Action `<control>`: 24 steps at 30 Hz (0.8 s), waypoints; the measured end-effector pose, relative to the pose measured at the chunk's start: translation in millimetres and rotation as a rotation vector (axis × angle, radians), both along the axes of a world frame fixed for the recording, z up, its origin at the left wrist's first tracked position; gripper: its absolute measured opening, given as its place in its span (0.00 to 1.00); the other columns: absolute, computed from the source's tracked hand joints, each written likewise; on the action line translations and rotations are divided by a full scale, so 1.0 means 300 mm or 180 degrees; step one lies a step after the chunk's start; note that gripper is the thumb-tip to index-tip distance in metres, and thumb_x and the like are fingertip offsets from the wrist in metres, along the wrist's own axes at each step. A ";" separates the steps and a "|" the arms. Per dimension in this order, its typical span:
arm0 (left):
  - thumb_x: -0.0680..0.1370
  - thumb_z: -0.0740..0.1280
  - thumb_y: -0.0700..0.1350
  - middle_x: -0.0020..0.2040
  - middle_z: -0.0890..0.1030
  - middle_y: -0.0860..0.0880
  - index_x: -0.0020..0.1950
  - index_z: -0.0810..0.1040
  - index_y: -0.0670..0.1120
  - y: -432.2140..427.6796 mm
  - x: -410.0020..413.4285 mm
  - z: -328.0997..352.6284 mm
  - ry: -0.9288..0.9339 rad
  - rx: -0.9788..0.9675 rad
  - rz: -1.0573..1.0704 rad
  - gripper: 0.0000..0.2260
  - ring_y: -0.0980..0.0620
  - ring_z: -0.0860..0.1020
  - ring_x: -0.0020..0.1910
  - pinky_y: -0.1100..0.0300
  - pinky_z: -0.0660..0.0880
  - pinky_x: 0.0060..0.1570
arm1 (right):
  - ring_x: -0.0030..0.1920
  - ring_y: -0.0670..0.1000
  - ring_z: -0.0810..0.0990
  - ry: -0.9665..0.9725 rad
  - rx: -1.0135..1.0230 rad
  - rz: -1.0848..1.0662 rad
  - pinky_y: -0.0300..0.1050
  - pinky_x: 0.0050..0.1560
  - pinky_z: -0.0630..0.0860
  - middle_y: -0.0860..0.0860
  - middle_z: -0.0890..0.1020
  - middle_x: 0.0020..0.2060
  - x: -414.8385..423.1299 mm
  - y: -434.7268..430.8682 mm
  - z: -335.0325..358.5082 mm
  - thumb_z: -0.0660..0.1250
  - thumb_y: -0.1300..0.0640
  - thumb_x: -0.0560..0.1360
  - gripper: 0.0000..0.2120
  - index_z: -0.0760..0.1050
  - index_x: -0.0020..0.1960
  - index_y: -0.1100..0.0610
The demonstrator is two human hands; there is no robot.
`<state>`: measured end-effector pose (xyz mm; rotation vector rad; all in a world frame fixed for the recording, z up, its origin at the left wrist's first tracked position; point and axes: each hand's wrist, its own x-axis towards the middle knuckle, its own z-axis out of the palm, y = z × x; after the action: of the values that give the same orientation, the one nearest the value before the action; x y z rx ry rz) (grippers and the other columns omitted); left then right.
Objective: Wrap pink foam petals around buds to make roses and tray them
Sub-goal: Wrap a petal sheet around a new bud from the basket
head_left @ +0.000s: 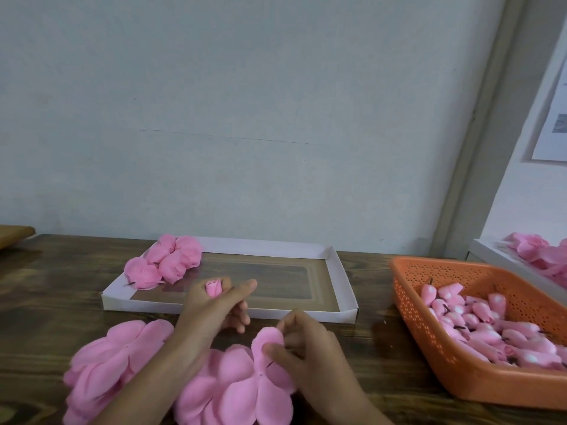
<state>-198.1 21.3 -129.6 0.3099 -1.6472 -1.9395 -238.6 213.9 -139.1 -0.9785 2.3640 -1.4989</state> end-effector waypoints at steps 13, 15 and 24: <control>0.74 0.78 0.37 0.27 0.75 0.39 0.32 0.64 0.35 0.036 -0.009 -0.039 -0.0115 -0.0342 -0.0140 0.23 0.45 0.75 0.23 0.59 0.71 0.23 | 0.41 0.40 0.84 0.0372 0.0393 -0.0355 0.36 0.48 0.81 0.41 0.87 0.39 -0.076 0.039 0.003 0.79 0.54 0.72 0.05 0.85 0.46 0.46; 0.73 0.78 0.39 0.28 0.75 0.38 0.30 0.67 0.39 0.042 -0.004 -0.031 -0.0057 -0.0285 -0.0136 0.22 0.44 0.76 0.25 0.58 0.73 0.24 | 0.44 0.38 0.84 0.0411 0.0497 -0.0317 0.35 0.49 0.81 0.39 0.87 0.41 -0.083 0.041 0.006 0.77 0.51 0.75 0.02 0.85 0.46 0.45; 0.65 0.81 0.52 0.42 0.85 0.36 0.28 0.77 0.46 0.067 0.020 0.002 -0.0056 -0.0613 -0.0423 0.17 0.43 0.82 0.39 0.52 0.81 0.47 | 0.37 0.50 0.85 -0.0847 -0.0536 -0.0109 0.47 0.38 0.82 0.53 0.85 0.36 -0.115 0.051 0.039 0.67 0.58 0.83 0.08 0.73 0.50 0.63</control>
<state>-192.0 41.4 -128.9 0.1455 -1.8919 -1.8575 -273.2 229.2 -127.3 -0.7208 2.1070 -1.7433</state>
